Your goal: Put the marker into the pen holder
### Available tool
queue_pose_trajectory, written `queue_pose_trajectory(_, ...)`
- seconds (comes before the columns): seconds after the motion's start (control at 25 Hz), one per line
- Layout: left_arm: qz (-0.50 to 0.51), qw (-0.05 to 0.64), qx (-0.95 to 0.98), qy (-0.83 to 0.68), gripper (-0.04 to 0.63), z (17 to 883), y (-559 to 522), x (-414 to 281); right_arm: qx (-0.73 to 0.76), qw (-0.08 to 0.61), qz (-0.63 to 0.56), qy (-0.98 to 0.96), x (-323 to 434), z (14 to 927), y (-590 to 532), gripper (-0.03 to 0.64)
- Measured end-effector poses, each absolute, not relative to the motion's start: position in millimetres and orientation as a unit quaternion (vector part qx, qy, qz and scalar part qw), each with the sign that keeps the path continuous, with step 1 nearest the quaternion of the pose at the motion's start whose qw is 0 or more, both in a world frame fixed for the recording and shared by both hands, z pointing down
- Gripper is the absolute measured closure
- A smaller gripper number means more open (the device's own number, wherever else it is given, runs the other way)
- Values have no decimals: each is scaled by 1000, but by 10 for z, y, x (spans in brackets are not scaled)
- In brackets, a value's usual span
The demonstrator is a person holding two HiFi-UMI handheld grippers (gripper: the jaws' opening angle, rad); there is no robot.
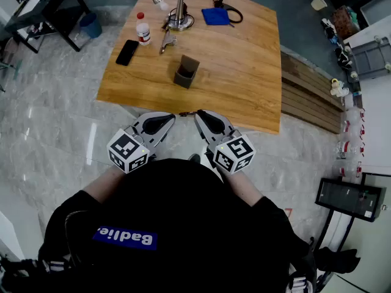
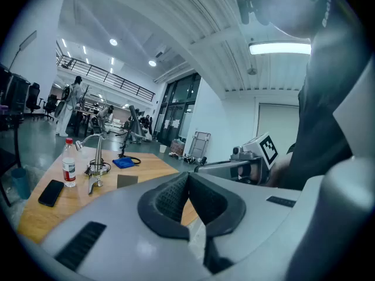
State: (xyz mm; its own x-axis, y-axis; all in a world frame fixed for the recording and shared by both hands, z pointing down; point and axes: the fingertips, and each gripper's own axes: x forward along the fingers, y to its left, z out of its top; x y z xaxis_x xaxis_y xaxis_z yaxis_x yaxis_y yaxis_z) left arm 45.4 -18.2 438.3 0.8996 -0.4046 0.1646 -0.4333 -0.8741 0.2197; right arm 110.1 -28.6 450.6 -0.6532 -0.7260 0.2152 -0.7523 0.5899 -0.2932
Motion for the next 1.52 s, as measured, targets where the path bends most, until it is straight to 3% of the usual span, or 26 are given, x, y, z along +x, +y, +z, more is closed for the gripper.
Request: queue_pose_trajectory(1.52,40,118,975,-184,584,4337,-455,-784,532,92,102,-836,741,4137,-1397,575)
